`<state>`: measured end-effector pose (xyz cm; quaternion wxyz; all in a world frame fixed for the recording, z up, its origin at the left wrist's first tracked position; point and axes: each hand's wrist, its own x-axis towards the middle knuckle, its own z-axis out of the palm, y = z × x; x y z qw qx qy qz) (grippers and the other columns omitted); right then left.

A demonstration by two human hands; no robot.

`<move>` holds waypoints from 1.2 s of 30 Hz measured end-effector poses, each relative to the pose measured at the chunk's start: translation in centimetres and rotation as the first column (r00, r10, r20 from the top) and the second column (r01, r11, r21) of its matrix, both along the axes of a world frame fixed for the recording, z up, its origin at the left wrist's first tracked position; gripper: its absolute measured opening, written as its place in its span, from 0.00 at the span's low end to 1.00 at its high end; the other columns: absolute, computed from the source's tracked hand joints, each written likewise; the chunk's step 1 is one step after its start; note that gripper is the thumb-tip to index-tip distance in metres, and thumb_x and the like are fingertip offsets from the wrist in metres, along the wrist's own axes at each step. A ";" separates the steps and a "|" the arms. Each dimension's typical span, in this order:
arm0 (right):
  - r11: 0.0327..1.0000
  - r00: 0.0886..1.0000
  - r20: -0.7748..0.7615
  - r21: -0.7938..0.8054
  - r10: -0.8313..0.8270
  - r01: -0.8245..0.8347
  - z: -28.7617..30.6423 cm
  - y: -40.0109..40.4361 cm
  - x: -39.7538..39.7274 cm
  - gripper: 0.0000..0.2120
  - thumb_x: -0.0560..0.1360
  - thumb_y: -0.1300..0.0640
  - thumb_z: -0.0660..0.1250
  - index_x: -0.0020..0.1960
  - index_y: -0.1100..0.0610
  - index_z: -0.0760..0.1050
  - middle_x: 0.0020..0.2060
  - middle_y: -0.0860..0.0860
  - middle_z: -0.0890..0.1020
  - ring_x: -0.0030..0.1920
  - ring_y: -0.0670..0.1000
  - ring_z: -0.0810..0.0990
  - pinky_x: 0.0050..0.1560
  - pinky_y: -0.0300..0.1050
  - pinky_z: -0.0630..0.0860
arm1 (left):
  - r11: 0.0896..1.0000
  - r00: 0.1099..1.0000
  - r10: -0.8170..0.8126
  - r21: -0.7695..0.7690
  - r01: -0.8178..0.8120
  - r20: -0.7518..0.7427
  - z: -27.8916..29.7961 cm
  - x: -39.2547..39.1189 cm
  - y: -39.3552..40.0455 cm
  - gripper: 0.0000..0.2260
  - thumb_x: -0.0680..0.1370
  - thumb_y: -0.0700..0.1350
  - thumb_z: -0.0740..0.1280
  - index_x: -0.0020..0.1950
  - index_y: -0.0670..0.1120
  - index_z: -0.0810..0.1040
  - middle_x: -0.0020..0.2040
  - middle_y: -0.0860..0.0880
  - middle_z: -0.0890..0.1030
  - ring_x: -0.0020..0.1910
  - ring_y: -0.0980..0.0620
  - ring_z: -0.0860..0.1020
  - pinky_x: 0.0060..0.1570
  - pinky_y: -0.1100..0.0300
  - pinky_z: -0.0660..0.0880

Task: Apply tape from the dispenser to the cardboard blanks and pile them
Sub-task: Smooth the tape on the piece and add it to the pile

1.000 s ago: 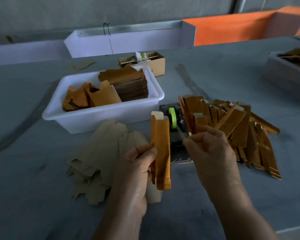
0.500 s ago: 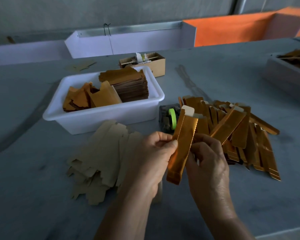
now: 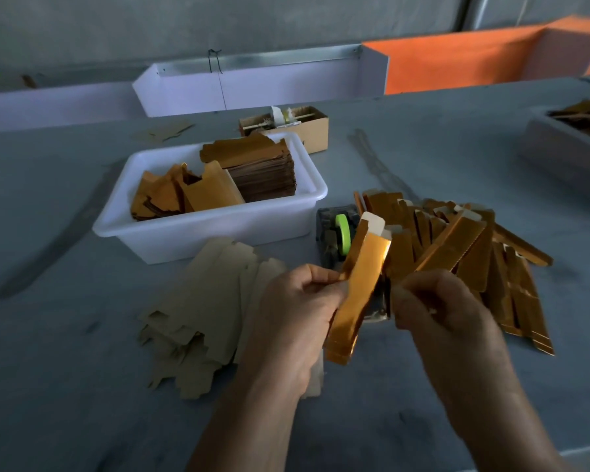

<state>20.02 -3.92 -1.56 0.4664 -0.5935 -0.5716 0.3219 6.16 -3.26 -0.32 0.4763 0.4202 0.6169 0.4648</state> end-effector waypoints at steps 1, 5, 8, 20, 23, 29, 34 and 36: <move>0.996 0.988 -0.143 -0.069 0.055 -0.065 0.5 -0.2 0.4 0.06 0.73 0.58 0.66 0.39 0.49 0.76 0.37 0.48 0.80 0.38 0.46 0.79 0.38 0.37 0.72 | 1.000 1.000 0.008 0.006 -0.008 -0.004 -0.1 -0.1 -0.4 0.03 0.74 0.47 0.70 0.41 0.52 0.79 0.40 0.53 0.82 0.41 0.56 0.80 0.38 0.61 0.74; 0.953 0.930 -0.256 -0.082 0.264 -0.293 2.1 -1.1 0.7 0.09 0.71 0.64 0.67 0.37 0.51 0.81 0.35 0.49 0.82 0.35 0.45 0.80 0.35 0.35 0.76 | 1.000 0.999 0.020 0.013 -0.020 0.025 -0.4 -0.2 -1.7 0.03 0.73 0.47 0.71 0.40 0.52 0.80 0.38 0.52 0.83 0.39 0.53 0.81 0.35 0.60 0.76; 0.941 0.921 -0.222 -0.037 0.320 -0.336 2.4 -1.2 0.1 0.10 0.70 0.65 0.68 0.38 0.52 0.82 0.34 0.48 0.82 0.35 0.44 0.79 0.34 0.31 0.74 | 1.000 0.996 0.008 0.015 -0.009 0.089 -0.2 0.0 -2.2 0.02 0.75 0.42 0.70 0.42 0.47 0.81 0.38 0.49 0.85 0.40 0.50 0.84 0.44 0.54 0.81; 0.968 0.968 0.024 0.011 0.249 -0.250 2.0 -0.9 0.0 0.16 0.70 0.58 0.71 0.50 0.44 0.68 0.37 0.40 0.83 0.38 0.40 0.81 0.35 0.34 0.76 | 0.997 0.993 -0.055 0.056 0.049 0.107 0.6 0.4 -2.9 0.05 0.75 0.40 0.70 0.41 0.47 0.82 0.36 0.52 0.85 0.37 0.54 0.84 0.37 0.65 0.79; 0.974 0.973 0.034 0.002 0.227 -0.227 1.9 -0.8 -0.1 0.14 0.69 0.57 0.71 0.47 0.46 0.68 0.37 0.38 0.82 0.37 0.39 0.81 0.34 0.33 0.76 | 0.996 0.988 -0.080 0.058 0.073 0.130 0.9 0.5 -3.1 0.06 0.75 0.38 0.69 0.40 0.46 0.82 0.35 0.51 0.85 0.36 0.54 0.84 0.36 0.66 0.79; 0.978 0.970 0.130 0.009 0.206 -0.209 1.8 -0.7 -0.3 0.14 0.69 0.56 0.72 0.44 0.45 0.67 0.38 0.34 0.80 0.38 0.36 0.80 0.35 0.32 0.76 | 0.992 0.980 -0.130 0.023 0.128 0.151 0.9 0.1 -3.1 0.05 0.75 0.45 0.69 0.42 0.45 0.83 0.39 0.48 0.85 0.39 0.51 0.85 0.43 0.59 0.81; 0.985 0.971 0.172 0.027 0.164 -0.171 1.4 -0.8 -0.8 0.13 0.69 0.55 0.73 0.43 0.47 0.69 0.32 0.41 0.82 0.35 0.35 0.79 0.36 0.25 0.72 | 0.995 0.997 -0.064 0.075 0.060 0.051 0.0 0.3 -2.8 0.07 0.77 0.42 0.67 0.40 0.46 0.82 0.35 0.49 0.85 0.36 0.52 0.84 0.36 0.63 0.80; 0.986 0.968 0.195 0.021 0.155 -0.162 1.4 -0.8 -0.9 0.13 0.69 0.54 0.73 0.43 0.47 0.69 0.31 0.42 0.82 0.36 0.35 0.79 0.37 0.25 0.72 | 0.993 0.999 -0.042 0.114 0.041 0.005 -0.2 0.4 -2.8 0.08 0.77 0.41 0.67 0.39 0.46 0.82 0.34 0.50 0.84 0.34 0.54 0.84 0.32 0.67 0.77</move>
